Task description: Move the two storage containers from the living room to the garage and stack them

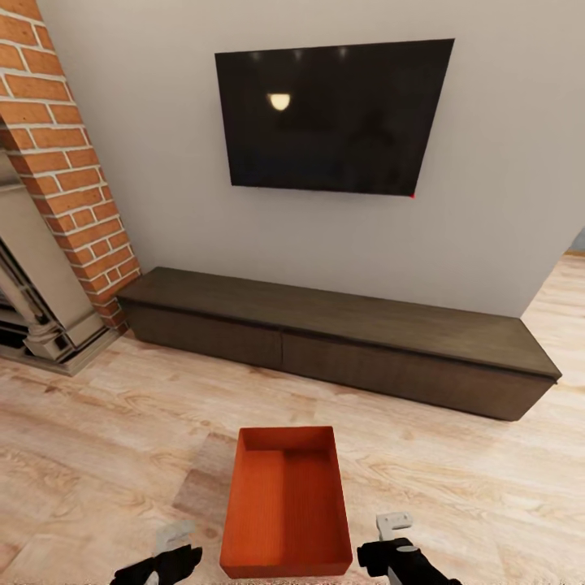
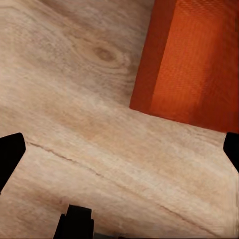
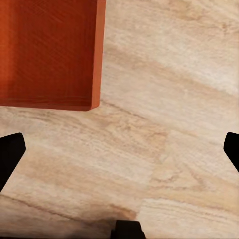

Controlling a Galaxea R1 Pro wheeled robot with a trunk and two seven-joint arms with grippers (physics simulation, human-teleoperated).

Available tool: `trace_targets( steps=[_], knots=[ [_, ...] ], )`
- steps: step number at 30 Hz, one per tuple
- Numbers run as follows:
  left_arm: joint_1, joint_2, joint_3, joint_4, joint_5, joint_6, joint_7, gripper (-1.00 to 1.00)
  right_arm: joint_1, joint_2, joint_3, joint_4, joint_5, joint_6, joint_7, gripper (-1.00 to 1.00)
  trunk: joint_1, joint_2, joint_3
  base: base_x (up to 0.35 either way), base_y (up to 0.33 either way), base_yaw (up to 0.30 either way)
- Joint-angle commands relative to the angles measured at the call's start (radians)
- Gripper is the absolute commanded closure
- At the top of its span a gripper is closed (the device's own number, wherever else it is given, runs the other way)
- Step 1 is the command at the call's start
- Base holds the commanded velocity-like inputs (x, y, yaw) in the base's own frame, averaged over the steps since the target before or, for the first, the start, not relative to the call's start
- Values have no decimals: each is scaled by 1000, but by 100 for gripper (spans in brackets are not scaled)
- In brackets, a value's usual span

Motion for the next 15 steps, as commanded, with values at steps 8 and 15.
trace_targets(
  steps=[8,15],
  knots=[
    [-35,-4,-7,-85,12,70,47,-100,0,-6,6,-104,-1,50,-6,-100,0,0,-14,0,0,0],
    [-49,-3,-8,-50,8,78,57,-100,0,-9,6,-146,-50,42,-7,-100,0,0,-25,0,0,0]
  ],
)
